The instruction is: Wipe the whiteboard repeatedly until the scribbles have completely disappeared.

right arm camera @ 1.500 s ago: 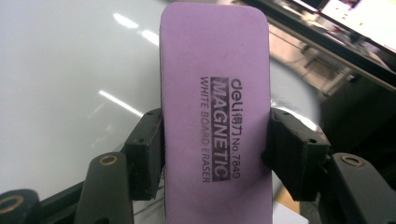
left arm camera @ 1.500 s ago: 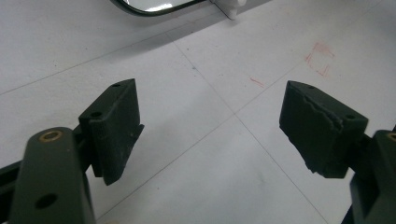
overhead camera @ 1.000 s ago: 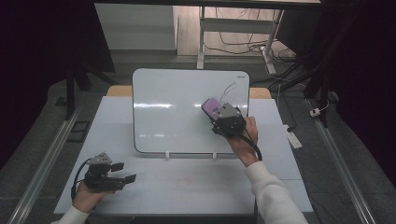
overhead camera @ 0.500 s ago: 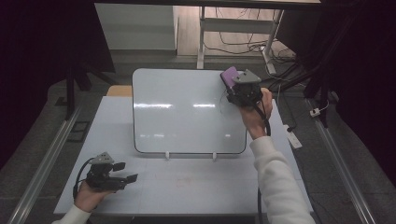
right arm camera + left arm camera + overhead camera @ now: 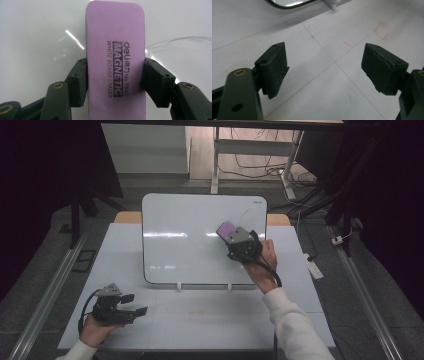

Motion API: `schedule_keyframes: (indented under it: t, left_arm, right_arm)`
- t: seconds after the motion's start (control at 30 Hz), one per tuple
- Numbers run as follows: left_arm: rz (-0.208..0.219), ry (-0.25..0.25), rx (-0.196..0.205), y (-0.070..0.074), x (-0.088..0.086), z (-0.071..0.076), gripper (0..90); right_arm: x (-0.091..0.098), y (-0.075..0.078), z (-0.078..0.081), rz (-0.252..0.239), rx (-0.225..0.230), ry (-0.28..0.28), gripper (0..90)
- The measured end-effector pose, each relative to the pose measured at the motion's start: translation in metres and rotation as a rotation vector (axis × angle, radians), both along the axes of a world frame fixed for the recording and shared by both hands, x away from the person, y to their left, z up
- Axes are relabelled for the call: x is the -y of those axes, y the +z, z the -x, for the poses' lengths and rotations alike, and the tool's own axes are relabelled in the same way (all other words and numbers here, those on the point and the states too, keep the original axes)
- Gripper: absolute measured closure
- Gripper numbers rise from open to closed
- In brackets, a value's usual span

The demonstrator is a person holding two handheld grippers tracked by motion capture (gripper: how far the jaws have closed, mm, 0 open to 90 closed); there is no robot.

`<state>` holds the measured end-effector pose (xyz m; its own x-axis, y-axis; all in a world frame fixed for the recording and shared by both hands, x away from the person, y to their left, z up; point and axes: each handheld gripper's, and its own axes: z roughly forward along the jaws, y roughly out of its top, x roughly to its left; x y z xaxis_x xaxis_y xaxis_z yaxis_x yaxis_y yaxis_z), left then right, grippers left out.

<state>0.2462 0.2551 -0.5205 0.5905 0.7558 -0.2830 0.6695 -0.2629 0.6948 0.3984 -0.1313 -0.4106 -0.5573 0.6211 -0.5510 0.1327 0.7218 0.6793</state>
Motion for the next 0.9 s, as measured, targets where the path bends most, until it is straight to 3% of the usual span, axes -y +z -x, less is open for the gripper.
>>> schedule_keyframes:
  t: [0.1, 0.2, 0.53, 0.8, 0.9]
  left_arm:
    - [0.0, -0.002, -0.004, 0.0, 0.0, 0.0, 21.6]
    - [-0.002, -0.003, 0.0, 0.0, 0.0, 0.0, 21.5]
    - [0.007, 0.003, -0.002, 0.0, -0.003, 0.0, 21.6]
    - [0.01, 0.0, 0.0, 0.0, -0.004, 0.0, 21.6]
    - [0.015, 0.002, -0.004, 0.0, -0.005, -0.001, 21.6]
  right_arm:
    - [0.001, -0.003, 0.004, 0.0, -0.008, 0.015, 40.2]
    - [0.006, 0.004, -0.004, -0.044, -0.027, -0.003, 40.2]
    - [0.026, 0.049, -0.044, -0.191, 0.0, -0.125, 40.1]
    - [0.037, 0.068, -0.062, -0.237, 0.005, -0.186, 40.1]
    - [0.032, 0.063, -0.056, -0.192, 0.031, -0.185, 40.1]
